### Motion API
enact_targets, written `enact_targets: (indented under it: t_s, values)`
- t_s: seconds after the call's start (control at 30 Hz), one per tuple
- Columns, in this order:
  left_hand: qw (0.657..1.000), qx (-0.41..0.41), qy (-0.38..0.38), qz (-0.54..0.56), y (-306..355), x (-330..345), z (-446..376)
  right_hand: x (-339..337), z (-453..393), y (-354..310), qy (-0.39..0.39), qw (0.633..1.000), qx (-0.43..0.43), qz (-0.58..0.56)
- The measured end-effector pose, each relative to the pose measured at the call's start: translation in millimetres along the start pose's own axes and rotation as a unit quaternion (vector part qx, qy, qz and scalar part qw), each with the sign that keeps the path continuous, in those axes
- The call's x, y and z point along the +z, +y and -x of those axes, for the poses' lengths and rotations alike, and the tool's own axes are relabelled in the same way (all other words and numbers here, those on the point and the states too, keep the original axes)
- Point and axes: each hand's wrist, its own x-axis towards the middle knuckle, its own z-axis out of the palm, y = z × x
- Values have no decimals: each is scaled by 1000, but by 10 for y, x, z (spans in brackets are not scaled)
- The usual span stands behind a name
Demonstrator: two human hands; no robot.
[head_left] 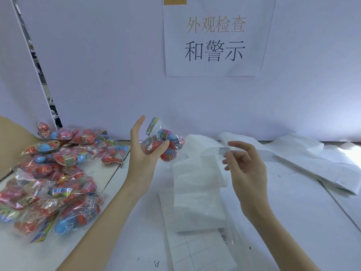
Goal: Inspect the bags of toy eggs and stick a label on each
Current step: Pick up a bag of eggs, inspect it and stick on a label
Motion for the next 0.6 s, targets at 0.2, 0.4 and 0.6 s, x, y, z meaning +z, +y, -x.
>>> enact_targets:
  t_s: [0.2, 0.4, 0.6]
  values:
    - [996, -49, -66, 19, -13, 136, 70, 87, 95, -82, -62, 998, -19, -27]
    - [996, 11, -81, -27, 21, 206, 88, 124, 182, -173, 16, 982, -186, 14]
    - [997, 50, 9, -49, 35, 198, 79, 184, 255, -274, 24, 969, -243, -34]
